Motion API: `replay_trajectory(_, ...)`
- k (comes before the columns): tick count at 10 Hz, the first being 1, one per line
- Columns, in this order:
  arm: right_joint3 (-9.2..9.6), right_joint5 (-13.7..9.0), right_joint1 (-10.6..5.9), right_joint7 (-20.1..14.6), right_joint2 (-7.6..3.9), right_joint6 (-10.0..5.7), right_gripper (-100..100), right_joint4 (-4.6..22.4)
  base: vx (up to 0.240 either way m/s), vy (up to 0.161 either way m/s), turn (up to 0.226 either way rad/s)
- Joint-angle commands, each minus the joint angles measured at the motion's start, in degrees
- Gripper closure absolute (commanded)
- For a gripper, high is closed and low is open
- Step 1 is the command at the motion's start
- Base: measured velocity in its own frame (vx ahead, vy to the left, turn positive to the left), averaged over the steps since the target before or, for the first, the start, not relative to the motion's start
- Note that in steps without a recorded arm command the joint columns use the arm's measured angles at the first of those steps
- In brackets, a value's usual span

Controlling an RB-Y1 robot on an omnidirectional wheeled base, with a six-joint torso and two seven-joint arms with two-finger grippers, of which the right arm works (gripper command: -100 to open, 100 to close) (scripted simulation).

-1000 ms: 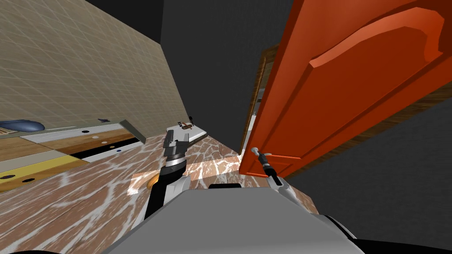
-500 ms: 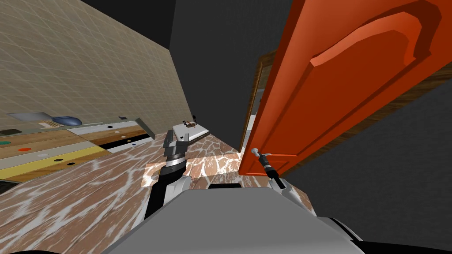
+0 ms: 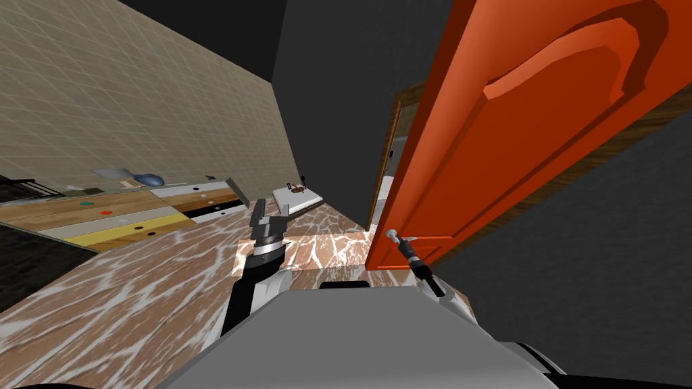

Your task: Pull the door open

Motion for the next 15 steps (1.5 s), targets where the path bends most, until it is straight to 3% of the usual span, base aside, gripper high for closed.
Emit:
replay_trajectory(1,0.49,0.44,1.43,-0.98,-0.87,-1.89,100,-0.39,-0.177,-0.075,0.100)
replay_trajectory(5,1.56,1.28,3.47,-3.01,-2.59,-5.27,100,-0.46,-0.141,-0.060,0.076)
replay_trajectory(6,1.49,1.16,3.12,-2.54,-2.04,-4.64,100,-0.11,-0.065,-0.025,0.020)
replay_trajectory(7,1.61,1.41,3.69,-3.12,-2.53,-6.23,100,0.48,-0.118,-0.065,0.179)
replay_trajectory(15,1.73,2.34,5.92,-5.10,-4.80,-12.43,100,2.69,-0.205,-0.087,0.157)
